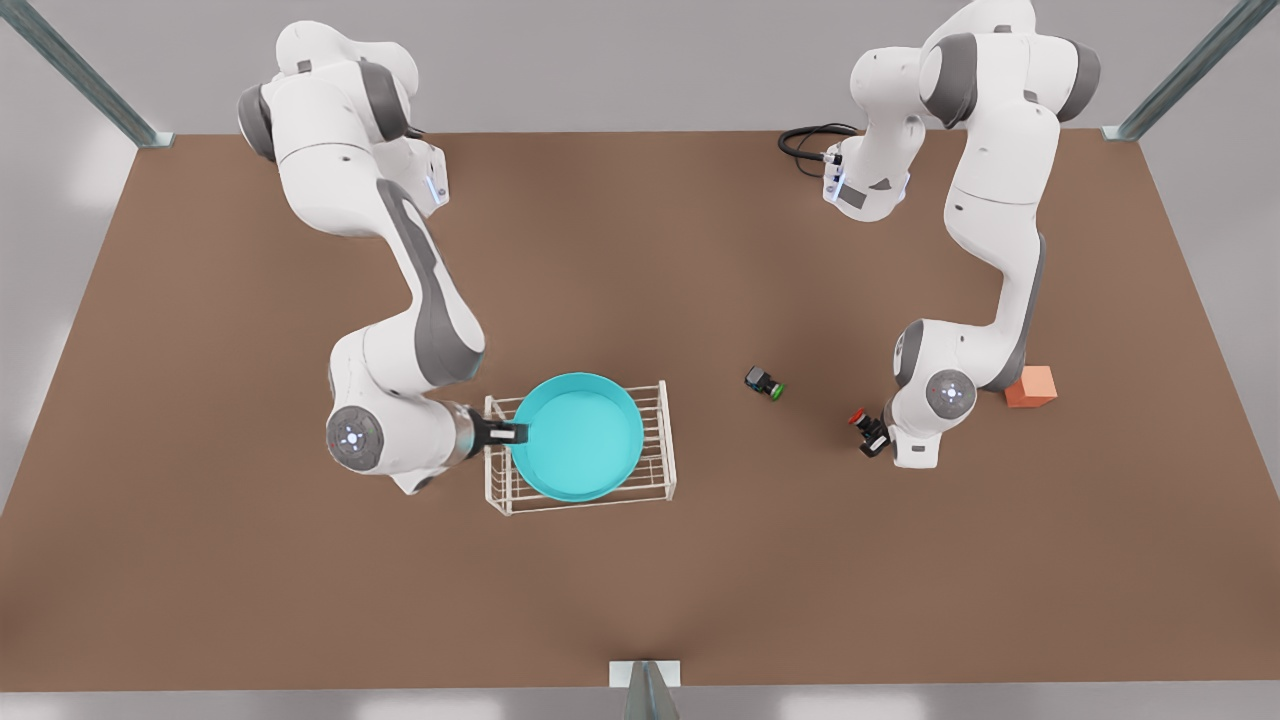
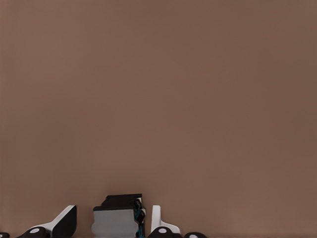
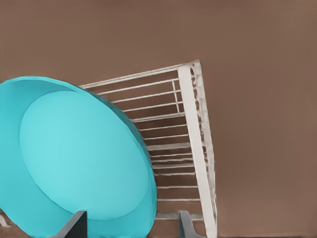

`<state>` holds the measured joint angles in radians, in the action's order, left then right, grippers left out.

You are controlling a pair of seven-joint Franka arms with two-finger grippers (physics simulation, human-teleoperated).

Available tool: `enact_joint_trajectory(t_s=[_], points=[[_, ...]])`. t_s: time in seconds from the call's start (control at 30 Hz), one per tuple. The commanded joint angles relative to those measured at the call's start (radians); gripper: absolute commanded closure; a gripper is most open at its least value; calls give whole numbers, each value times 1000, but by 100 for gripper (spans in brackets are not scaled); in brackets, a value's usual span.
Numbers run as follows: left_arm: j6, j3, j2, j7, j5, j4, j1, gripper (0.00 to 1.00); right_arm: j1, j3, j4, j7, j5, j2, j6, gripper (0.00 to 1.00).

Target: Place the plate on the shelf with right arm and place the red button switch in the plate with left arm

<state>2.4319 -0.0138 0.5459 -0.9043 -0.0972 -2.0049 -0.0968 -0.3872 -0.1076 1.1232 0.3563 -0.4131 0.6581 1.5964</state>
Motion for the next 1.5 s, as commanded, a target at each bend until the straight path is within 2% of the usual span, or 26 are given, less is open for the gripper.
enact_joint_trajectory(t_s=[0.0,0.1,0.2,0.27,0.33,0.43,0.5,0.67,0.77,0.83,1.1,1.13,1.3,1.4,1.47], points=[[-8,0,0,4,-7,3,0,24,10,-33,-3,116,19,-72,-122,0],[-8,0,0,2,-7,3,0,36,54,-102,-2,-322,267,-215,-237,0],[-8,0,0,2,-7,3,0,46,57,-172,-2,-398,297,-221,-280,0],[-8,0,2,2,-9,3,0,50,53,-167,-3,-367,289,-226,-303,0],[-8,0,0,4,-7,3,0,50,56,-234,-6,-364,284,-247,-291,0],[-50,-2,-24,1,-7,15,-3,50,47,-207,-13,-364,284,-245,-262,0],[-132,-9,-43,-5,-7,49,-3,51,54,-227,-13,-367,284,-245,-259,0],[-373,-41,-150,-7,-4,112,-4,51,51,-210,-13,-369,284,-242,-253,0],[-470,-81,-225,-28,4,115,-4,51,51,-213,-13,-369,284,-242,-256,0],[-586,-152,-236,-106,5,179,-4,51,50,-208,-13,-369,284,-242,-256,0],[-660,-374,-247,-435,43,215,-3,51,50,-204,-13,-369,284,-241,-260,0],[-715,-377,-236,-439,79,278,-3,51,48,-202,-13,-369,284,-241,-260,0],[-717,-391,-178,-628,149,419,-98,51,50,-205,-13,-369,283,-241,-266,0],[-706,-393,-116,-729,171,521,-158,51,50,-205,-13,-369,284,-241,-270,0],[-630,-393,-76,-812,180,569,-196,51,50,-205,-13,-369,284,-241,-270,0]])
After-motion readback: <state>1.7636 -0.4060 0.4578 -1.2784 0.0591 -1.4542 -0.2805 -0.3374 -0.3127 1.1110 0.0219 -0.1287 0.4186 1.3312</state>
